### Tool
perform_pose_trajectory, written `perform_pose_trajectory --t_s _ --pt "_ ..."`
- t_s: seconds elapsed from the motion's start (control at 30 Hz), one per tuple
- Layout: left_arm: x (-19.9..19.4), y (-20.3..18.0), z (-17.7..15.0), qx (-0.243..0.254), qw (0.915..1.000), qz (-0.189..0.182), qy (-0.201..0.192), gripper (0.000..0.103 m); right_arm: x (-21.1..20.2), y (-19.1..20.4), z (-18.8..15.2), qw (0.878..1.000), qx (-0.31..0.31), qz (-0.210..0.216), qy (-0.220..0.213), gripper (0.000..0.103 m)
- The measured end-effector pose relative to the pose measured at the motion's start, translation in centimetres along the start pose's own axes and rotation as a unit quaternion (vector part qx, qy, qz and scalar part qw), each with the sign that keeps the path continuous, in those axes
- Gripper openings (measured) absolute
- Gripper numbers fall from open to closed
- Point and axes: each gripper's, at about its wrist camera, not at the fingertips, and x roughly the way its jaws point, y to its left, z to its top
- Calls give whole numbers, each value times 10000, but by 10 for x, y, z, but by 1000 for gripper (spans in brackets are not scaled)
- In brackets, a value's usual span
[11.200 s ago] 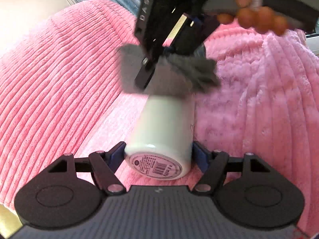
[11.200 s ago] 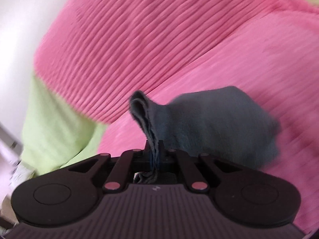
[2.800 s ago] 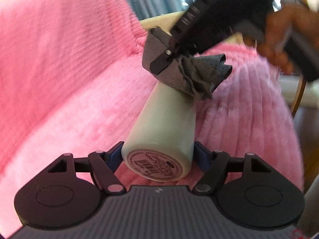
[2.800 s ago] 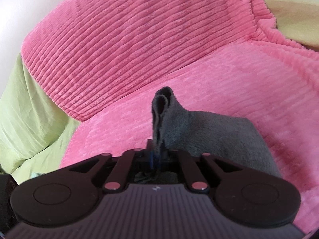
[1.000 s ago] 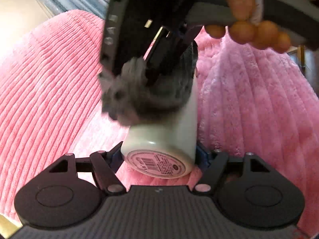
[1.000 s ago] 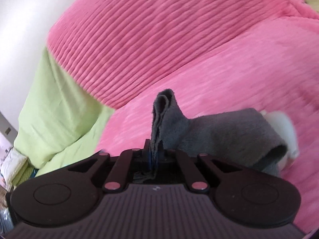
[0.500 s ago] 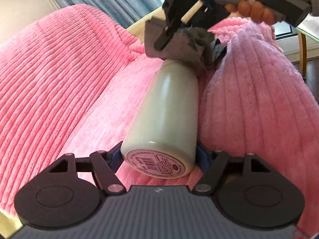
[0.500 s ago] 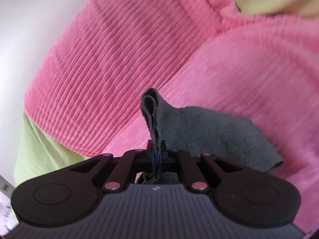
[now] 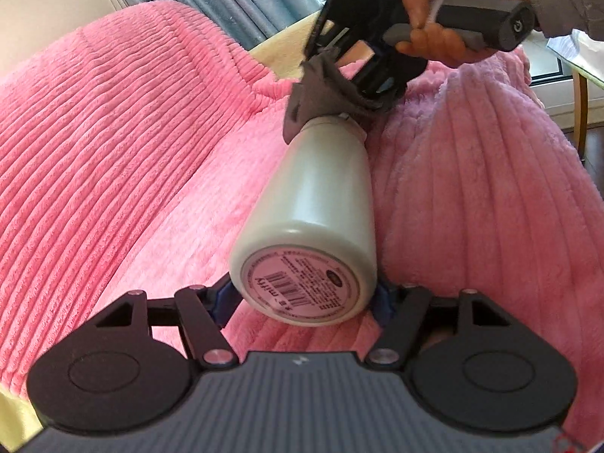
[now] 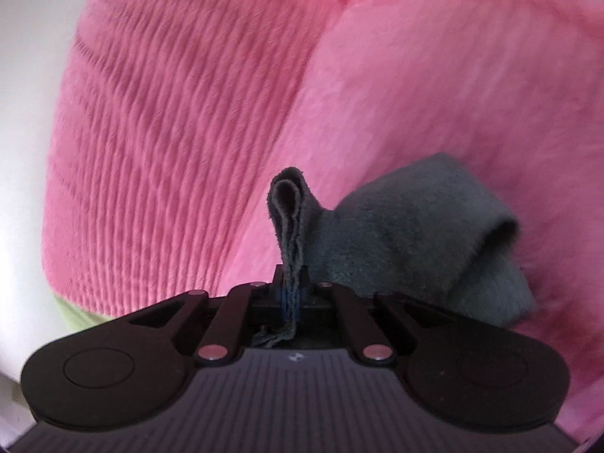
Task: Clean container
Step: 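Wipe the bottle body and cap end again with the right gripper's cloth, then rotate the bottle upright with the left gripper while the right gripper withdraws the cloth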
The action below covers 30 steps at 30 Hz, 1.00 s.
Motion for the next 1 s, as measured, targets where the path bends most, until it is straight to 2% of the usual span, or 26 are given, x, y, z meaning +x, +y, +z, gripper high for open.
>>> perform_pose_trajectory --t_s 0.07,0.13,0.3,0.43,0.5,0.6,0.73,0.87,1.0 --pt "0 1 0 -43 10000 -27 6 70 -5 -6 -1 9993 -119 -355 -53 3" --pt "0 2 0 -102 9999 -50 28 70 -12 -6 -6 9989 -211 -410 -125 0" --pt "0 13 9 -457 9984 -250 227 73 -28 -6 -20 9971 -442 -537 -308 3" --pt "-11 28 23 -707 9961 -443 275 80 -49 8 -29 9963 -596 -344 -513 4" --pt "-22 41 35 -881 9942 -602 158 92 -60 11 -36 9954 -688 -290 -596 4" --pt "-24 59 61 -1131 9902 -764 297 92 -79 10 -43 9953 -637 -157 -719 4" --pt "7 83 102 -1493 9782 -1193 809 91 -95 6 -51 9943 -468 -35 -955 4" --pt "54 83 133 -1371 9670 -1666 1355 90 -108 0 -53 9928 -303 76 -1155 4" --pt "100 76 149 -1293 9509 -2059 1916 90 -119 -7 -58 9917 -197 180 -1255 4"
